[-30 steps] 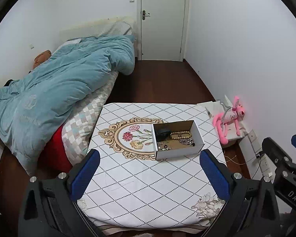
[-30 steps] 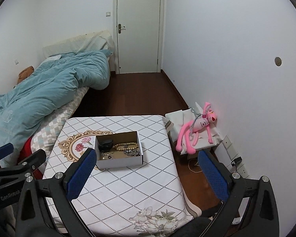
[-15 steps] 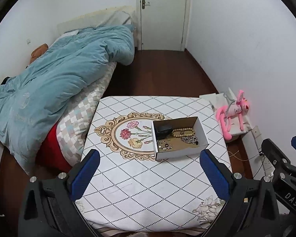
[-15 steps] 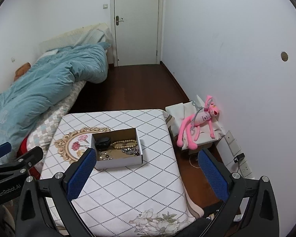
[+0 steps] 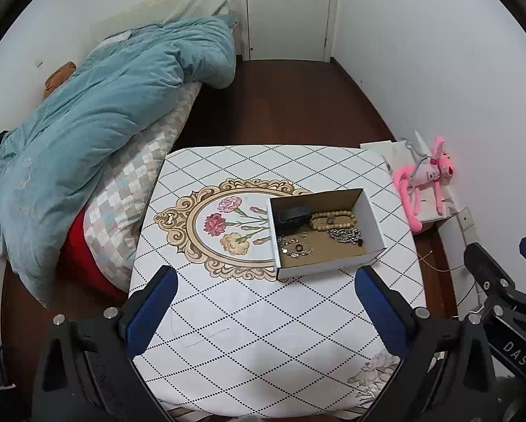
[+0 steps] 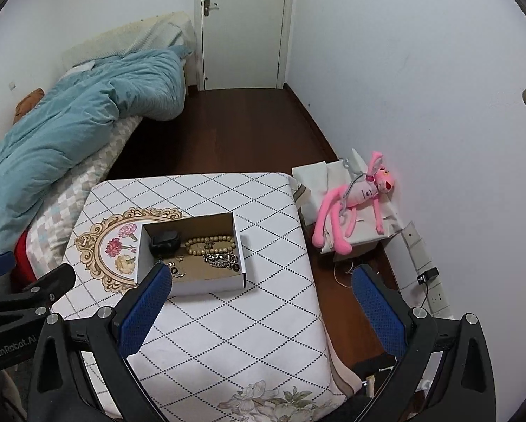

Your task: Organize jewelry

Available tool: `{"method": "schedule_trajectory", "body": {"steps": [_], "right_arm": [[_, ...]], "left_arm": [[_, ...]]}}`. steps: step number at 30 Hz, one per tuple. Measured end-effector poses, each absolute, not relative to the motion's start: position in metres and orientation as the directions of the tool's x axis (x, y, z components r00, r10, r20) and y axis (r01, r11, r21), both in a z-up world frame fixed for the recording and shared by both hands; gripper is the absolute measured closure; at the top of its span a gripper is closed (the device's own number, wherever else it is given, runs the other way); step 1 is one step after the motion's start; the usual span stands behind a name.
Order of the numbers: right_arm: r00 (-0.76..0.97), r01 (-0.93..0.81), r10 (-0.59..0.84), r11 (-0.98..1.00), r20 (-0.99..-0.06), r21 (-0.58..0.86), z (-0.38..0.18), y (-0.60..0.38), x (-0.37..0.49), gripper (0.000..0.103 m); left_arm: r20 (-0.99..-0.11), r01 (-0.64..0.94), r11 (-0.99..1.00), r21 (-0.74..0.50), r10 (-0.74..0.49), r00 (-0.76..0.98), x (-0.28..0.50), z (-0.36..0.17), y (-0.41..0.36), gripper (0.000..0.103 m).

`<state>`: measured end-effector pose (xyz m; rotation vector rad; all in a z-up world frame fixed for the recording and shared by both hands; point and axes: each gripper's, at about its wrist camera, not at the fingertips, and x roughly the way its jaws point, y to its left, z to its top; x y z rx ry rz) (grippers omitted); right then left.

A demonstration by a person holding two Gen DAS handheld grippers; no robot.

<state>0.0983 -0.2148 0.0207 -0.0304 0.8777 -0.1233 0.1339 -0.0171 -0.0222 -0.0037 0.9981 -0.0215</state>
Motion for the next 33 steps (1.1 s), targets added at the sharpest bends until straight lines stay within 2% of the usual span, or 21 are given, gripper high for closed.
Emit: {"method": "schedule_trajectory", "body": {"steps": [33], "right_arm": [[0.615, 0.075, -0.112, 0.994, -0.78, -0.083, 0.0156, -0.2117, 0.1053, 0.0]], "left_arm": [[-0.836, 0.005, 1.0, -0.002, -0.005, 0.548, 0.1333, -0.0234, -0.0105, 0.0]]}}
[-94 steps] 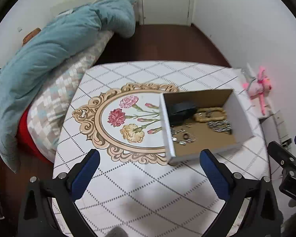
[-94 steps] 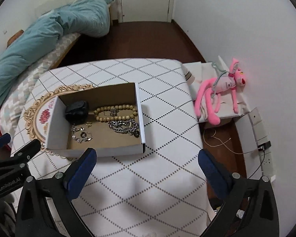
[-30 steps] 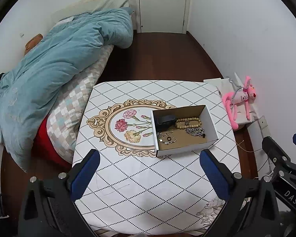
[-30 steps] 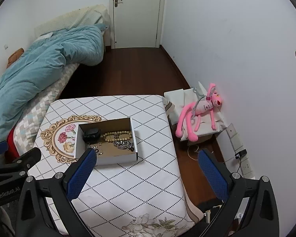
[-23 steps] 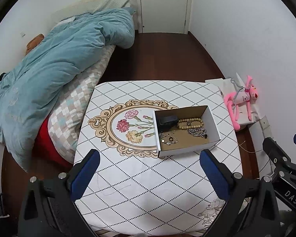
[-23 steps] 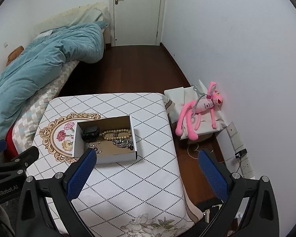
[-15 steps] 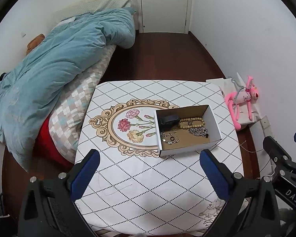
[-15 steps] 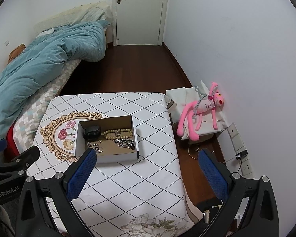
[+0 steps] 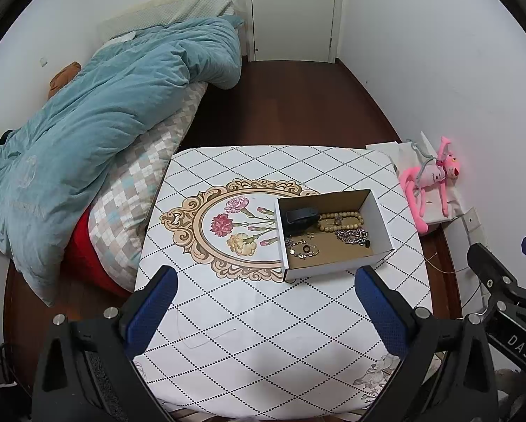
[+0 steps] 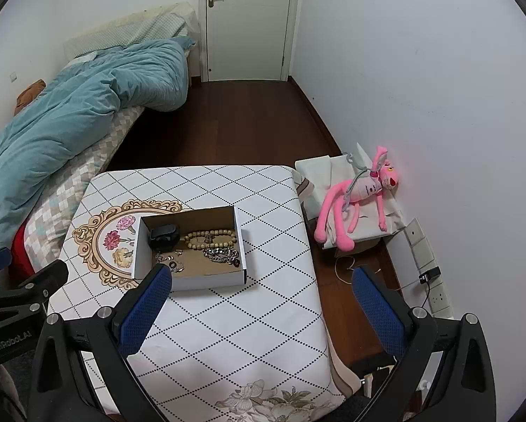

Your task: Organize jewelry

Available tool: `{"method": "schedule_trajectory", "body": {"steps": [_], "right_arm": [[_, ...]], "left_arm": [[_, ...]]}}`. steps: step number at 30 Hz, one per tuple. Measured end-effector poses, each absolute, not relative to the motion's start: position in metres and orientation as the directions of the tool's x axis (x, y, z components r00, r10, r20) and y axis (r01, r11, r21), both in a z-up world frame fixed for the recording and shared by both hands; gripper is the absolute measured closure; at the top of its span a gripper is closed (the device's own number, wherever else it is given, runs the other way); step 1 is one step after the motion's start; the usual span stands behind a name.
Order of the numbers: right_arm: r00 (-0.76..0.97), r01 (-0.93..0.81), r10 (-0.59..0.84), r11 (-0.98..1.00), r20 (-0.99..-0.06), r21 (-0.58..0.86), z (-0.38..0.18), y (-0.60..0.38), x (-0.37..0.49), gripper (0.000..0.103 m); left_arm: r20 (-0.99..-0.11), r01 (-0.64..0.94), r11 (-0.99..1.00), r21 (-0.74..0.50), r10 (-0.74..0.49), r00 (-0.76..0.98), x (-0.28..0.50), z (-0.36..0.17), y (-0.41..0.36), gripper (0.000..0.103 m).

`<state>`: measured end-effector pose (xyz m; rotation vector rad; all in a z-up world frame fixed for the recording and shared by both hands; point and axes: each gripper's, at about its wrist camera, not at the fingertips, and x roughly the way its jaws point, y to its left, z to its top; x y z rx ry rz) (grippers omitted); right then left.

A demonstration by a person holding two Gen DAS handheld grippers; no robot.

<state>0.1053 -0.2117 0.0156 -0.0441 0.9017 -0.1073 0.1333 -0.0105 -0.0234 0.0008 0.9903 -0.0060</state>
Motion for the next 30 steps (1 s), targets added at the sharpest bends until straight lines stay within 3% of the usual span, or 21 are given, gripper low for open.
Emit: {"method": "schedule_trajectory", "body": {"steps": [30], "right_arm": [[0.618, 0.057, -0.102, 0.995, -0.78, -0.085, 0.0146, -0.2091, 0.1027, 0.0]], "left_arm": [[-0.834, 0.006, 1.0, 0.004, 0.0, 0.552, 0.1323, -0.0199, -0.0125, 0.0]]}}
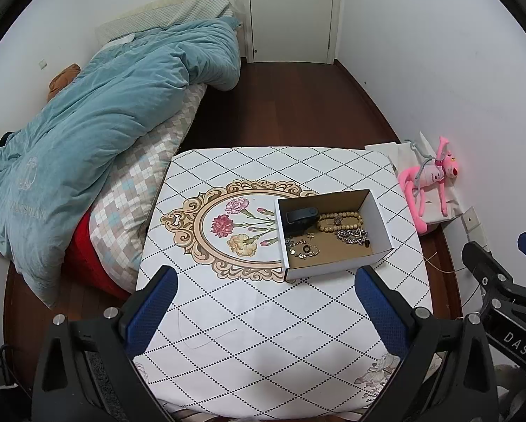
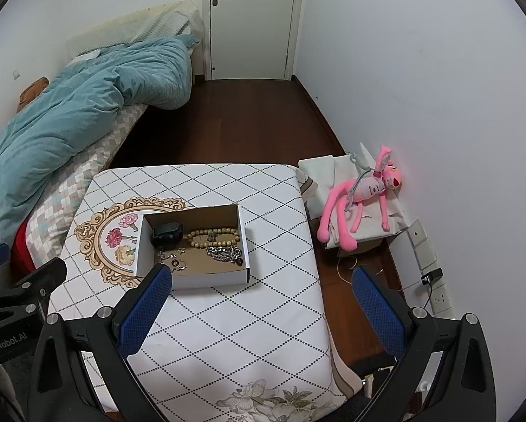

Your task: Organize jewelry

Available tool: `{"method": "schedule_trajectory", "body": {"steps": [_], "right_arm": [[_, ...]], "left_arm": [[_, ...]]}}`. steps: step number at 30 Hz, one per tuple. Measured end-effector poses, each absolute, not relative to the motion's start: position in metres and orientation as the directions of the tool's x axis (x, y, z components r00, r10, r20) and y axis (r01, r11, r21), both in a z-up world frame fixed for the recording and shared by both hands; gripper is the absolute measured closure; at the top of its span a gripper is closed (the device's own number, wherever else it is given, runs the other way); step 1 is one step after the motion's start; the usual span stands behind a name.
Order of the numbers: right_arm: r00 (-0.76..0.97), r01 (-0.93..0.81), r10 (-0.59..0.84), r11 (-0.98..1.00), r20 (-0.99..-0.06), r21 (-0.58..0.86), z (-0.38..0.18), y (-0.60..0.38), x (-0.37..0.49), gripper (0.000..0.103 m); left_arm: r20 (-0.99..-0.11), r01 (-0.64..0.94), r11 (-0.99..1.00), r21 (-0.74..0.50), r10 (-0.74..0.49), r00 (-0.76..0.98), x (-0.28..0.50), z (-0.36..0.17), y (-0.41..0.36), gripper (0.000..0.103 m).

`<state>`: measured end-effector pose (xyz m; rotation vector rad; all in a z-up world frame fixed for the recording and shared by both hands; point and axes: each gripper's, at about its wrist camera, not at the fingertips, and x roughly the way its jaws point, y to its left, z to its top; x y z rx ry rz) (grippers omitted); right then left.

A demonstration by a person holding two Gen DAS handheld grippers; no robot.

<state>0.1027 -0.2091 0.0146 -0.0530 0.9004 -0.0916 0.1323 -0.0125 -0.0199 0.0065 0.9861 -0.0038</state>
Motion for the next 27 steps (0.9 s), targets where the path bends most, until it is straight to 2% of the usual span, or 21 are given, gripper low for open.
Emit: {"method": "schedule_trajectory", "body": {"steps": [27], "right_arm": [[0.614, 0.044, -0.089, 0.996, -0.784, -0.078, 0.0185, -0.2079, 0.1006, 0.0]], "left_arm": [[-0.834, 0.004, 1.0, 0.002, 0.0, 0.552, 0.1282, -0.0182, -0.0108, 0.0]]}}
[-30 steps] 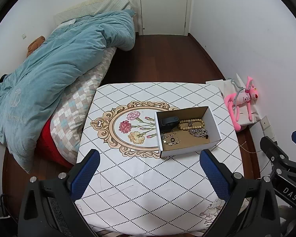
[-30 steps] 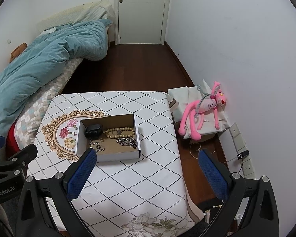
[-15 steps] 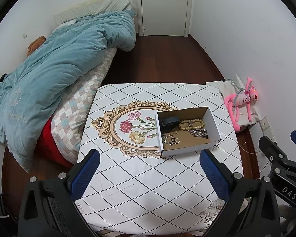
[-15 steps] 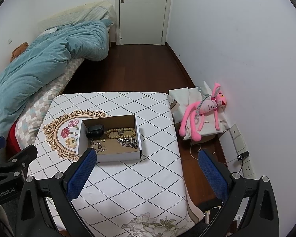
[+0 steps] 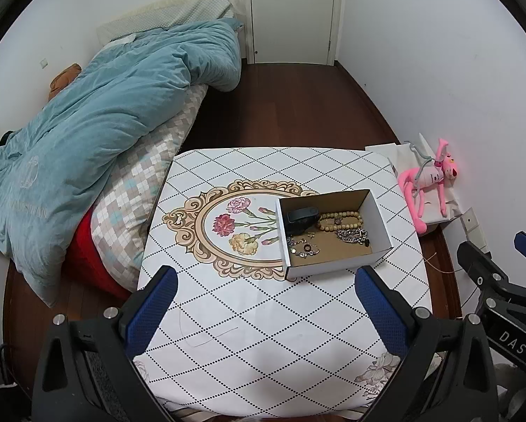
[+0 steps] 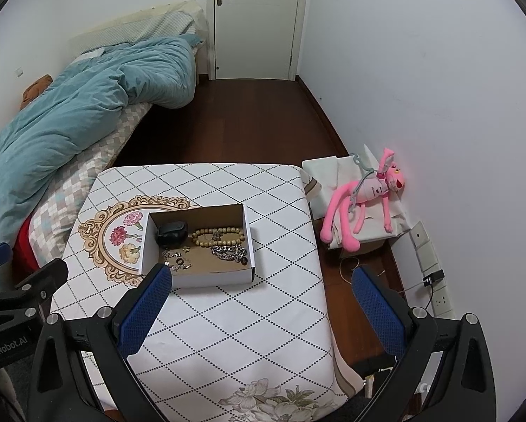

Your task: Organize jewelry

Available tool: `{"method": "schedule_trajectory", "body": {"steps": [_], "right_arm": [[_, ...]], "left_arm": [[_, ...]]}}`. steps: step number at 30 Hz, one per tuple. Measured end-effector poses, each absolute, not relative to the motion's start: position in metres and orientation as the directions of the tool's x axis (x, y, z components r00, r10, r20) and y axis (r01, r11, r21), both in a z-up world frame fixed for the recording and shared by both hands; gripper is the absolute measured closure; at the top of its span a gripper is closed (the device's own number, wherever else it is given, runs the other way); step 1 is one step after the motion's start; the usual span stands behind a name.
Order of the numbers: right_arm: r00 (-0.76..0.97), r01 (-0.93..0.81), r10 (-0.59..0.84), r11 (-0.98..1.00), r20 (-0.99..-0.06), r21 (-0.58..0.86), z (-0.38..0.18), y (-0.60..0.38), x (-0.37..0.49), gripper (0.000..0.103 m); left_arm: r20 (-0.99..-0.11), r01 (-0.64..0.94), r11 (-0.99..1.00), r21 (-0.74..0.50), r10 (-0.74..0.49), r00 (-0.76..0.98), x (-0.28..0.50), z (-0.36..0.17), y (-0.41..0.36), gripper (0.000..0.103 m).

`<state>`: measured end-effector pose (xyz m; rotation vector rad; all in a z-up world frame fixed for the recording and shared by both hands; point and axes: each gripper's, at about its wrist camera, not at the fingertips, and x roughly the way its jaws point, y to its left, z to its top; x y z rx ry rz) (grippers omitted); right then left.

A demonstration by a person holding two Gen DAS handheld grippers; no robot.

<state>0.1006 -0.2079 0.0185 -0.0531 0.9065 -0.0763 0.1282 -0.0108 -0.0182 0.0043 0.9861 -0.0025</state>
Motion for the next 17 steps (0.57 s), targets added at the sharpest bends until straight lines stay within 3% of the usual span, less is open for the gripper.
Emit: {"method": "schedule_trajectory", "body": {"steps": [17], "right_arm": [[0.615, 0.041, -0.086, 0.996, -0.784, -0.078, 0.0183, -0.2082, 0.1004, 0.0]], "left_arm": [[-0.834, 0.004, 1.0, 0.017, 0.012, 0.552, 0.1274, -0.0206, -0.0126, 0.0]]}}
